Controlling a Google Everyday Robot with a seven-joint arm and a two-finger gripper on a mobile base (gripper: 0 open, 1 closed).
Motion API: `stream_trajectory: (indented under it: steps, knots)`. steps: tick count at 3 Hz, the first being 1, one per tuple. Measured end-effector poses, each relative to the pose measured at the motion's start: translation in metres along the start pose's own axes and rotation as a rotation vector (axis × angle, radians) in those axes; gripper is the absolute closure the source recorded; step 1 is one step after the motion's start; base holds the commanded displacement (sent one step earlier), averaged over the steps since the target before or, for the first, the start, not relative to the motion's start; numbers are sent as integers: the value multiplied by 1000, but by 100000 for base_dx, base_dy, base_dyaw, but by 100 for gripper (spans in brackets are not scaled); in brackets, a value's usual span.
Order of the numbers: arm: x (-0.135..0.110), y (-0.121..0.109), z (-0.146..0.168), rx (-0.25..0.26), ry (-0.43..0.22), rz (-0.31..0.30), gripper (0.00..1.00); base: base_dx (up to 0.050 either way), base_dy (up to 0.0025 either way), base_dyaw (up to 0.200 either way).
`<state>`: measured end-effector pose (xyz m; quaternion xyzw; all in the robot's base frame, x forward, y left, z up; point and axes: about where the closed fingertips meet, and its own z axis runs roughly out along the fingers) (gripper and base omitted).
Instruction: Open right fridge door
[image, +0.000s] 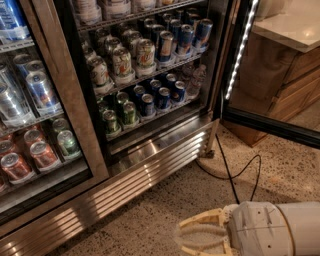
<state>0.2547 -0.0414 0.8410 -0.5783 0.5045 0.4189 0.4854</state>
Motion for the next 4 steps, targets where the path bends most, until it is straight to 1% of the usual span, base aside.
stream_trajectory:
  steps: [2, 3, 4]
  knots:
    - [0, 0, 0, 0, 0, 0, 7, 0, 0, 0]
    - [0, 0, 0, 0, 0, 0, 0, 0, 0, 0]
    - [0, 0, 0, 0, 0, 0, 0, 0, 0, 0]
